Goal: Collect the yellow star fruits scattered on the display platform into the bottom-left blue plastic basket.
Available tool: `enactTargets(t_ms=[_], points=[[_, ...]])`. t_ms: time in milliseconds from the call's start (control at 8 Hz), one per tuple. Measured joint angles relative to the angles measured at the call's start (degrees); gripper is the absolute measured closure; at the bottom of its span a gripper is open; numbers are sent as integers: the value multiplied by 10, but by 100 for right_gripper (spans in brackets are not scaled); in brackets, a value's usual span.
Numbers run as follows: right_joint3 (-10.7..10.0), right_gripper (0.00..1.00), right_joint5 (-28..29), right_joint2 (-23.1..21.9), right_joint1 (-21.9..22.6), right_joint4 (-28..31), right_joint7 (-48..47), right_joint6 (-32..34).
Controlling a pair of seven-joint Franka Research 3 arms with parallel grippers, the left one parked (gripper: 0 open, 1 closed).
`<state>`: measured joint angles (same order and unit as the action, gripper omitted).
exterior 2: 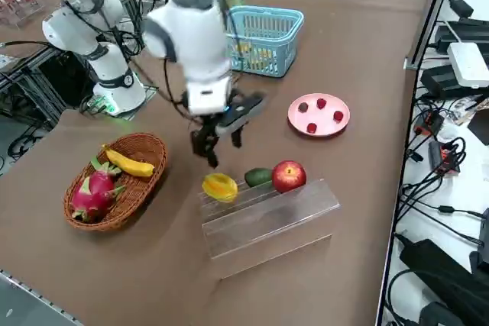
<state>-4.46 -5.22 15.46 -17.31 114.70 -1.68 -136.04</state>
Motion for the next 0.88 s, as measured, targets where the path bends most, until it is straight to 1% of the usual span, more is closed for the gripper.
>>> enactTargets(t_ms=[125, 250, 500, 875], points=[[1, 2, 0, -8, -14, 36, 0, -32], [1, 2, 0, -14, -26, 56, 0, -48], [3, 2, 3, -16, -36, 65, 0, -62], [9, 2, 4, -7, -36, 68, 0, -71]])
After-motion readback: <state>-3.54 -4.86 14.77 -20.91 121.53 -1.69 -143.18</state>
